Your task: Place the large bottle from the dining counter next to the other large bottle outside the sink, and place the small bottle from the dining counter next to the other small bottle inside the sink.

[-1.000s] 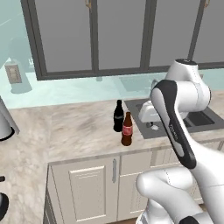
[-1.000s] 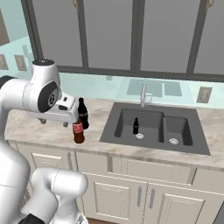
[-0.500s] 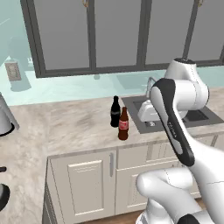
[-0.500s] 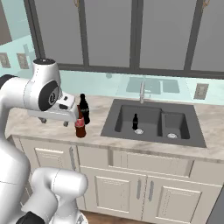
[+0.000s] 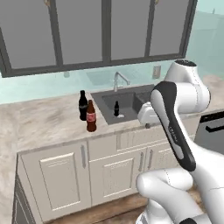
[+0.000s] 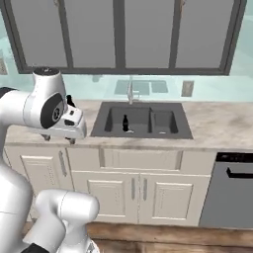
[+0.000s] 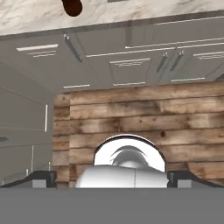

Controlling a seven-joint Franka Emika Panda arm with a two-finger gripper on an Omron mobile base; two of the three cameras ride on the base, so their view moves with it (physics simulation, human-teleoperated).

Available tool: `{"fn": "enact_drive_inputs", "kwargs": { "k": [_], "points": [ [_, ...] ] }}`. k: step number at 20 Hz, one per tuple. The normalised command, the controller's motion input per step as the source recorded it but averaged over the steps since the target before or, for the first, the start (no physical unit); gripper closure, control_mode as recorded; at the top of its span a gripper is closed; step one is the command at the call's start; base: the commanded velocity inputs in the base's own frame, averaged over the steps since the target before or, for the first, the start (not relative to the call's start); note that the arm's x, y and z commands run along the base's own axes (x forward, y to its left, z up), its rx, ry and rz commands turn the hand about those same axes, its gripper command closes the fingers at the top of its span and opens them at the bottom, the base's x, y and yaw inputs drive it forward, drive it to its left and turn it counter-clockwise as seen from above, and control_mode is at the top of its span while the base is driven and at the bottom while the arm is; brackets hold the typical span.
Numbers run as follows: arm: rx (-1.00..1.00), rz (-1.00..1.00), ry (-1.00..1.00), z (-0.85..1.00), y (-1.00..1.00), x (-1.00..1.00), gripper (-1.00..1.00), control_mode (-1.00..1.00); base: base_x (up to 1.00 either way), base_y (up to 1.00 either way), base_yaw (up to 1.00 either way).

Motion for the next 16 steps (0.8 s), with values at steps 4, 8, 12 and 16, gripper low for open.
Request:
{"fn": "enact_drive_inputs", "kwargs": {
  "k": [4, 8, 12, 16],
  "points": [
    [0.0, 0.0, 0.0, 0.0, 0.0, 0.0, -1.0, 1.0, 0.08, -0.47, -0.73],
    [0.0, 0.0, 0.0, 0.0, 0.0, 0.0, -1.0, 1.0, 0.1, -0.28, -0.87],
    [0.0, 0.0, 0.0, 0.0, 0.0, 0.0, -1.0, 1.0, 0.15, -0.11, -0.87],
    [0.0, 0.0, 0.0, 0.0, 0.0, 0.0, -1.0, 1.0, 0.22, -0.04, -0.85]
  ]
}}
